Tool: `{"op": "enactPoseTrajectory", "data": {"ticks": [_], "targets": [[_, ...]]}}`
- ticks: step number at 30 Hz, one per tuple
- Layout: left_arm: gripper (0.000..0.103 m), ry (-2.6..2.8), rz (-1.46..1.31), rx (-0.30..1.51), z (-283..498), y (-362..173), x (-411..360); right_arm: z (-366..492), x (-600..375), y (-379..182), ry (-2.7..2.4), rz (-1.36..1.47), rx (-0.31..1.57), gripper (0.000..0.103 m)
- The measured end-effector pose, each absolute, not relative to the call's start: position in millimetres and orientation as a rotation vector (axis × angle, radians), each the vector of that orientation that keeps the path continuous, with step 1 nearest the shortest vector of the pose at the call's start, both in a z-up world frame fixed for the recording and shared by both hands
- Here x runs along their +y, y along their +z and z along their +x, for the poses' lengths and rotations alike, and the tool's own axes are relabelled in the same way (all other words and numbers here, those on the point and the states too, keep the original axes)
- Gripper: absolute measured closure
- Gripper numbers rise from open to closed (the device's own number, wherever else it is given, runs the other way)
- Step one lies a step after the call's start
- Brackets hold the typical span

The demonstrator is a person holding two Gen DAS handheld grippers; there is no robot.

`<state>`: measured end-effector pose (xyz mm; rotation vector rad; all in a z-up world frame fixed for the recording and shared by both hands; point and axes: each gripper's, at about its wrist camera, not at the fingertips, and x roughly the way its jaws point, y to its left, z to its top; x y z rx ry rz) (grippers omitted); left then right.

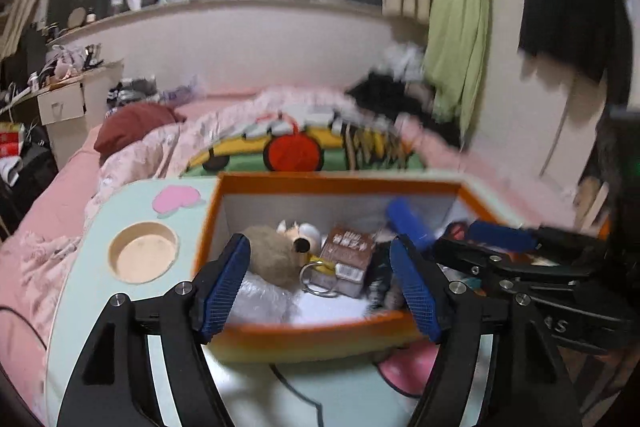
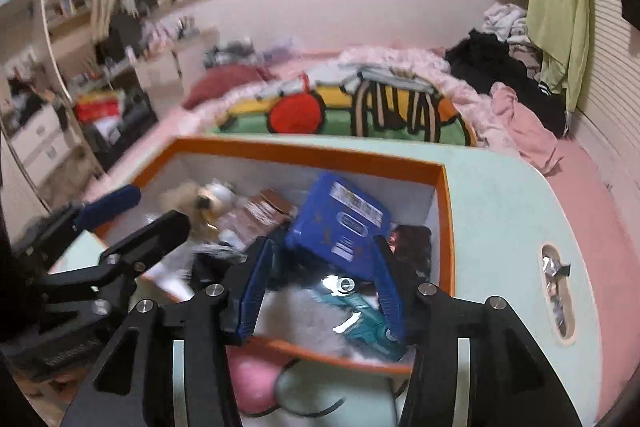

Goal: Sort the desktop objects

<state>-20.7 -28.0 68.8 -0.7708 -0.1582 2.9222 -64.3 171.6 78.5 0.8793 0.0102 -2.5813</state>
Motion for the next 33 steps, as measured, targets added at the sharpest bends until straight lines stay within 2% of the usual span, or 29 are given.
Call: {"op": "enactPoseTrajectory", "data": {"ticks": [2,3,4,7,11,12,13,15,17,33], "targets": [[0.028,2.921,-0.738,-0.185,1.6,77.0,-32.8,-40.8,179.0,87.4,-2.617,0.788,-0.016,0.038],[0.021,2.910,-0.761,-0.188,8.4,78.7,-32.8,-30.8,183.6,90.0,-2.620,0.766,-0.040,0.029],[0.020,2.890,-0.796,-0.186,13.8,78.5,-33.0,-21.3,188.0,90.2,-2.613,0.767,-0.065,0.025],[0.020,2.827,-0.947,-0.170,20.6,61.8,-30.6,-5.0,189.3,75.8,-2.554,0.875,-0.048,0.023],[0.020,2.781,-1.219,-0.166,5.1,18.7,-20.5,-12.8,178.1,29.7,-2.545,1.160,0.099,0.021],[0.018,2.831,-1.207,-0.121,5.4,13.7,-16.1,-14.9,177.3,23.6,-2.573,1.178,0.134,0.021],[0.017,2.885,-1.191,-0.062,6.9,10.7,-10.7,-14.6,176.9,21.5,-2.598,1.178,0.164,0.011],[0.013,2.933,-1.243,0.022,4.7,6.6,-2.3,-18.1,180.7,18.5,-2.590,1.199,0.132,0.001],[0.010,2.942,-1.240,-0.010,4.3,7.1,-4.5,-19.1,181.9,18.1,-2.588,1.190,0.128,0.000],[0.008,2.949,-1.205,0.003,9.0,-1.6,-6.3,-17.7,184.2,15.5,-2.588,1.160,0.134,0.000]]}}
